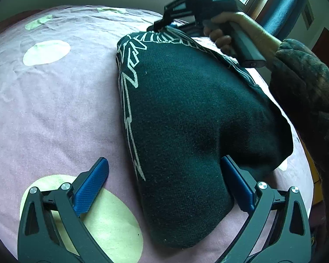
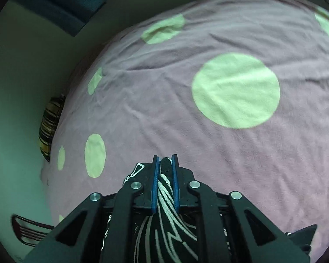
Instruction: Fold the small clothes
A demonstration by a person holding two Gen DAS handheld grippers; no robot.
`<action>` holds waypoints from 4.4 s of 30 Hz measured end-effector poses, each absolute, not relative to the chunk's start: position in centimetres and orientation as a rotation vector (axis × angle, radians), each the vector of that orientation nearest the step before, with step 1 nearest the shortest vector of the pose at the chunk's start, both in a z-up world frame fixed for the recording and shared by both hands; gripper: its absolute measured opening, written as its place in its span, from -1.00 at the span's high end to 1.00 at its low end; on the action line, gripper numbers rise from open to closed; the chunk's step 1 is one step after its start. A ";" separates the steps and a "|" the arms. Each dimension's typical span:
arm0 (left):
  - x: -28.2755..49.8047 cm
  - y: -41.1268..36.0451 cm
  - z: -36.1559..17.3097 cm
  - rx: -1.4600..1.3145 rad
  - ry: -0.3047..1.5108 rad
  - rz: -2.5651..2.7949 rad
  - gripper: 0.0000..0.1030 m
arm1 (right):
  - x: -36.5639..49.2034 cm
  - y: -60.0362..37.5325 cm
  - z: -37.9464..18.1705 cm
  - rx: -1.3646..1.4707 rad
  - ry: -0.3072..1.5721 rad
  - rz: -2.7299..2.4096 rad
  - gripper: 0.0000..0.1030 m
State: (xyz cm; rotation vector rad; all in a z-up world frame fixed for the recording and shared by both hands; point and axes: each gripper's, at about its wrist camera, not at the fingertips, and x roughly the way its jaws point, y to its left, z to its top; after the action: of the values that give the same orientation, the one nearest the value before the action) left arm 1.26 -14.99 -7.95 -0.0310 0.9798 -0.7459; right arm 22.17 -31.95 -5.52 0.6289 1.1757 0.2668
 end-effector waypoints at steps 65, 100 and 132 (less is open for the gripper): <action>10.0 -15.8 -8.4 -0.309 1.234 -1.046 -0.96 | -5.5 -38.8 -9.1 1.080 0.831 0.300 -0.35; 9.3 -12.0 -0.9 -0.025 0.975 -0.783 -0.27 | -4.0 -32.9 -4.2 0.898 0.700 0.231 0.21; 18.8 -4.4 -5.2 -0.155 0.991 -0.727 -0.36 | 7.9 -29.0 -8.3 0.988 0.761 0.329 0.15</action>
State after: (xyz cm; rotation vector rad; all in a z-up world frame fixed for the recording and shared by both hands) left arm 18.76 -4.38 -5.22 -0.1553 0.9913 -0.7272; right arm 7.87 -29.02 -8.28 0.9879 0.7612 0.3292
